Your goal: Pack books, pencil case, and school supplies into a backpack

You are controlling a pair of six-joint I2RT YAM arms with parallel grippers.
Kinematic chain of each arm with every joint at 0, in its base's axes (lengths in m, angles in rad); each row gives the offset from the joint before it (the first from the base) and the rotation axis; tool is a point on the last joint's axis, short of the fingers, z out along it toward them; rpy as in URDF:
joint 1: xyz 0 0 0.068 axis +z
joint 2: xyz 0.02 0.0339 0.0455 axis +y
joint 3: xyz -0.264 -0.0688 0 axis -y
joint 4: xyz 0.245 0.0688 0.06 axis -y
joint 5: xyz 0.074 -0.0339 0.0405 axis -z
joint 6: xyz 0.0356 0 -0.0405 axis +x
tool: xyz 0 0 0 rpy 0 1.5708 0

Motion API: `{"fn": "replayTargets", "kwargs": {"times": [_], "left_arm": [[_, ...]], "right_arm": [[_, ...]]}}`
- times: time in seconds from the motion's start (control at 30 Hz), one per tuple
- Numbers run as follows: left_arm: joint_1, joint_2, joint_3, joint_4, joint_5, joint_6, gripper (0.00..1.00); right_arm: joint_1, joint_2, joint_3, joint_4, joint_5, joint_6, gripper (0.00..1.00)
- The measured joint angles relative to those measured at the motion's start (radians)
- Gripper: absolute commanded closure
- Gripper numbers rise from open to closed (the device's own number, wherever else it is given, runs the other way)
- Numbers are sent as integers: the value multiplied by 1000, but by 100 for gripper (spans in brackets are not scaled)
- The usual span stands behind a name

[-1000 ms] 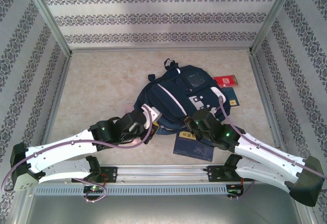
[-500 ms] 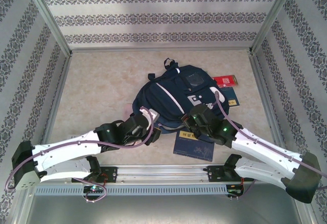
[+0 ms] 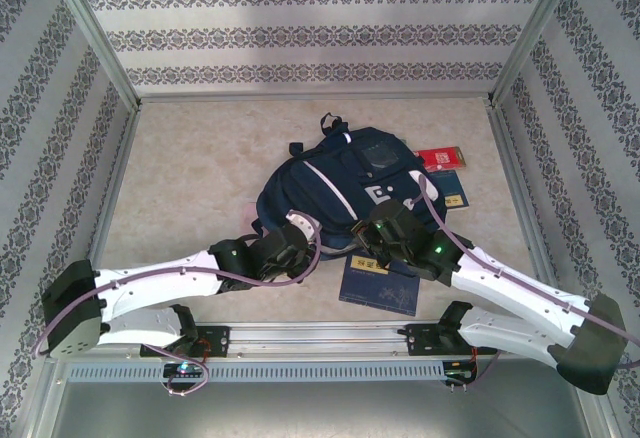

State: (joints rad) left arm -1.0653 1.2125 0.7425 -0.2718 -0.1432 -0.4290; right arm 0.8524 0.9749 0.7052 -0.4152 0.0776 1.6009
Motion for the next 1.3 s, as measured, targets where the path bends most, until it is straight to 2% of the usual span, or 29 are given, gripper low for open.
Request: {"fn": "replayTargets", "kwargs": {"times": [0.2,0.27,0.43,0.63,0.97,1.0,1.07,1.2,1.3], "left_arm": [[0,34,0,15,-41,35,95],[3,34,0,18,-47,50,100],[10,23,1,18,-54,62,100],[28,-58,-19,16,-80,71,100],[110,-182,-69,6,-112,85,100],[117,-185,-72,7,-98,85,97],[119,-184,-78,13,-53,86,83],[119,-197,-137,87,83,74,42],[128,-239,-187,124,171,45,30]], "right_arm": [[0,9,3,0,-15,0,100],[0,9,3,0,-15,0,100],[-4,5,3,3,-16,0,100],[-23,-17,3,6,-21,-12,100],[-52,-24,2,-4,-52,-63,100],[-55,-24,1,-4,-58,-68,100],[-59,-24,1,-3,-69,-76,100],[-67,-16,1,9,-98,-89,100],[-79,-4,2,19,-132,-94,100]]}}
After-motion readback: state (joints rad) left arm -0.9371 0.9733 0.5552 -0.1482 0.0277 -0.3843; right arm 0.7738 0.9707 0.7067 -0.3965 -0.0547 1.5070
